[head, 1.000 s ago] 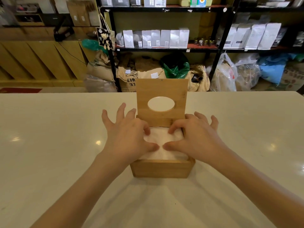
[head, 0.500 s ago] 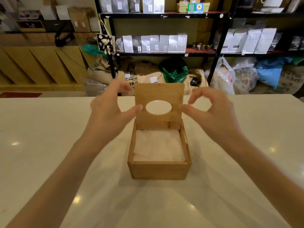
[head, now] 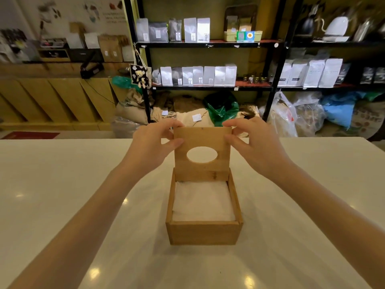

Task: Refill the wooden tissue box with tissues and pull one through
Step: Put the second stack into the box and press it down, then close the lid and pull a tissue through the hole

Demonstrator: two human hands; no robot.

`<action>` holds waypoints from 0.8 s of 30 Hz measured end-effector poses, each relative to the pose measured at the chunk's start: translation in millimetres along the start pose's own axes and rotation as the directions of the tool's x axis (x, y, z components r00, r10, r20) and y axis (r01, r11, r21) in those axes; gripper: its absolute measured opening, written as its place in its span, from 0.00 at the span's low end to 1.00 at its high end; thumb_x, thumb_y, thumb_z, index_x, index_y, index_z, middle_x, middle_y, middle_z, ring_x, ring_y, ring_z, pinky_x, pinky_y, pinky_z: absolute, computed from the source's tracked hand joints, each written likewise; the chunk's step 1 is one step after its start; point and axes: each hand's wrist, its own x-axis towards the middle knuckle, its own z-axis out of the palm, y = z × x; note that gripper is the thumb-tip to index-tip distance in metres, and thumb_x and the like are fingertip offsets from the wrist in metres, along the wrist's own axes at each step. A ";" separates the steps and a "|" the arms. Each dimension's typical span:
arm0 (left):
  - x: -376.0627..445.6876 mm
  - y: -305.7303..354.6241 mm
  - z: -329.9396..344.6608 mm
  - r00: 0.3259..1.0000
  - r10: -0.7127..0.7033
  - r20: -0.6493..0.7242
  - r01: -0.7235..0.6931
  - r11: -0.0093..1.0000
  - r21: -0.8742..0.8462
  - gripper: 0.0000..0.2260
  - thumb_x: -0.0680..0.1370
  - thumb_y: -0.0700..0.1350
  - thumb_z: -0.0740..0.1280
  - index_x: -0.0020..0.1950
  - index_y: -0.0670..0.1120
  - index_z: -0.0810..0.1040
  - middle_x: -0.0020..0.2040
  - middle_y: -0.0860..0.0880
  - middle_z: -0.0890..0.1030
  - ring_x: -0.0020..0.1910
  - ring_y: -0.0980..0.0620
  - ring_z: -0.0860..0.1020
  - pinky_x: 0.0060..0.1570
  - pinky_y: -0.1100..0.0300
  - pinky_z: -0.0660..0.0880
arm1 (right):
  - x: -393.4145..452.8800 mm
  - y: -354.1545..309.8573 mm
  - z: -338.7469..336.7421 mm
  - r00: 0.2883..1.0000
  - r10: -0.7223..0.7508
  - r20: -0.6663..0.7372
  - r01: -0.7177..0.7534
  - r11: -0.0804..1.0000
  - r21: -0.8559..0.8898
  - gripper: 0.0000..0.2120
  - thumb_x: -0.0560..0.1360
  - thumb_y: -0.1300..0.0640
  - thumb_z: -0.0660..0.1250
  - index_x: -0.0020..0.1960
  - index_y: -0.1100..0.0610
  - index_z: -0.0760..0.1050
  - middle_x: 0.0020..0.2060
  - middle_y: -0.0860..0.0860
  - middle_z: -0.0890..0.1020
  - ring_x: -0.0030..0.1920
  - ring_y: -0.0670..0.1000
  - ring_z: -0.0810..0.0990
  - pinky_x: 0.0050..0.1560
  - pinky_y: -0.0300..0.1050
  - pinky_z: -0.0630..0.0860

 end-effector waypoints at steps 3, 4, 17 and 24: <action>-10.5 -0.2 -2.4 0.998 0.053 -0.039 -0.053 0.999 0.007 0.12 0.73 0.45 0.69 0.57 0.50 0.77 0.43 0.56 0.79 0.45 0.56 0.77 0.62 0.43 0.70 | -9.5 -0.2 -3.5 0.998 -0.055 -0.033 0.056 0.998 0.036 0.13 0.76 0.53 0.63 0.60 0.48 0.76 0.40 0.39 0.77 0.50 0.45 0.69 0.55 0.47 0.67; -15.4 -0.2 -2.7 0.996 0.078 -0.053 -0.077 0.997 0.019 0.12 0.73 0.45 0.69 0.56 0.50 0.77 0.43 0.56 0.80 0.45 0.55 0.78 0.62 0.44 0.70 | -13.9 -0.3 -5.2 0.995 -0.083 -0.050 0.085 0.995 0.053 0.12 0.75 0.54 0.64 0.58 0.49 0.77 0.38 0.36 0.74 0.49 0.46 0.70 0.55 0.48 0.68; -100.7 -12.7 6.2 0.945 0.321 -0.065 -0.317 0.946 0.064 0.09 0.73 0.56 0.61 0.52 0.58 0.75 0.47 0.66 0.79 0.51 0.70 0.74 0.66 0.57 0.62 | -93.4 9.0 -6.9 0.920 -0.372 -0.125 0.383 0.921 0.076 0.11 0.71 0.50 0.66 0.49 0.51 0.83 0.42 0.37 0.82 0.43 0.44 0.72 0.50 0.42 0.69; -129.6 -21.1 24.4 0.965 0.257 -0.042 -0.257 0.966 0.017 0.20 0.76 0.62 0.56 0.56 0.54 0.80 0.58 0.60 0.79 0.60 0.64 0.73 0.62 0.56 0.65 | -118.5 19.7 6.4 0.898 -0.437 -0.057 0.435 0.899 -0.046 0.11 0.74 0.48 0.65 0.50 0.50 0.83 0.48 0.42 0.85 0.46 0.47 0.75 0.50 0.47 0.70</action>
